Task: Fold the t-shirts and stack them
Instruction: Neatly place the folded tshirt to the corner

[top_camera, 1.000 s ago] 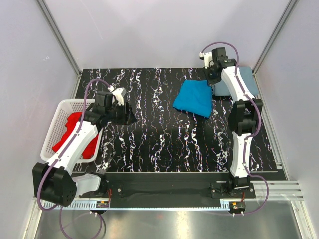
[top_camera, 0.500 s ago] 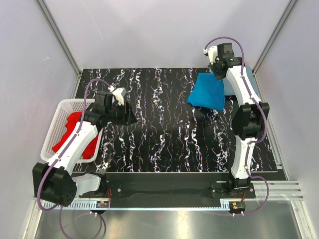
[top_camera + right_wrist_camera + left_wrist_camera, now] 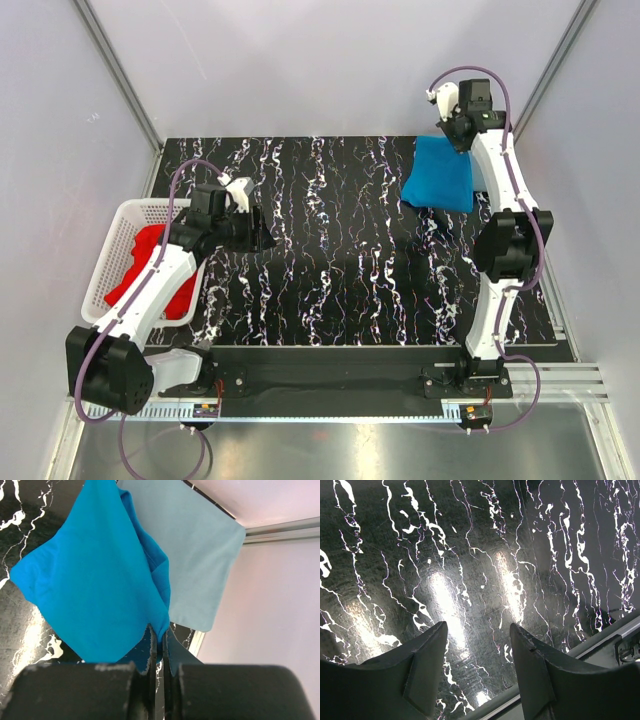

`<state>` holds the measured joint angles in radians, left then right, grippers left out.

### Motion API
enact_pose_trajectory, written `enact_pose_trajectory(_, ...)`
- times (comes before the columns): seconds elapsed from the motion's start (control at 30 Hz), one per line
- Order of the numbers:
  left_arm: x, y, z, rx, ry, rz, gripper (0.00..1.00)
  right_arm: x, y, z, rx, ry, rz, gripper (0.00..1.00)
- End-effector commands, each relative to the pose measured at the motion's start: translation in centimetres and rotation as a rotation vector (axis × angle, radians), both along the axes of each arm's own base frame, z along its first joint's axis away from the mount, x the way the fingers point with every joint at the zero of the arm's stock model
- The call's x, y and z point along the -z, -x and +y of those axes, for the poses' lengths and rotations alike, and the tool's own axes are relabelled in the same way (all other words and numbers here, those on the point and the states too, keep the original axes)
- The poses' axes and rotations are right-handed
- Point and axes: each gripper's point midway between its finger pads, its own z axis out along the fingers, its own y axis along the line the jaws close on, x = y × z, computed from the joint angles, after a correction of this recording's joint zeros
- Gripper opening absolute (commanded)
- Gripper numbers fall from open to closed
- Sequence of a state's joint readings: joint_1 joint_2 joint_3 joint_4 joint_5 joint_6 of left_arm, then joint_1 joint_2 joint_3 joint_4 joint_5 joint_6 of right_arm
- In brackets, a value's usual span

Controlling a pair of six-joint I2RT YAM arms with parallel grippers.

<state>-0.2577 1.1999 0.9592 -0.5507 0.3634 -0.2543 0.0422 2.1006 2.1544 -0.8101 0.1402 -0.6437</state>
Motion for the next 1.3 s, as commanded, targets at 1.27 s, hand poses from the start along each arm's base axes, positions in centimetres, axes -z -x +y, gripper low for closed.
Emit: enact_pose_trajectory(1.27, -0.6, -0.2, -1.3, 0.058, 0.064, -0.023, 0.58, -3.8, -9.3, -9.0, -0.010, -0.062, -0.317, 0.00)
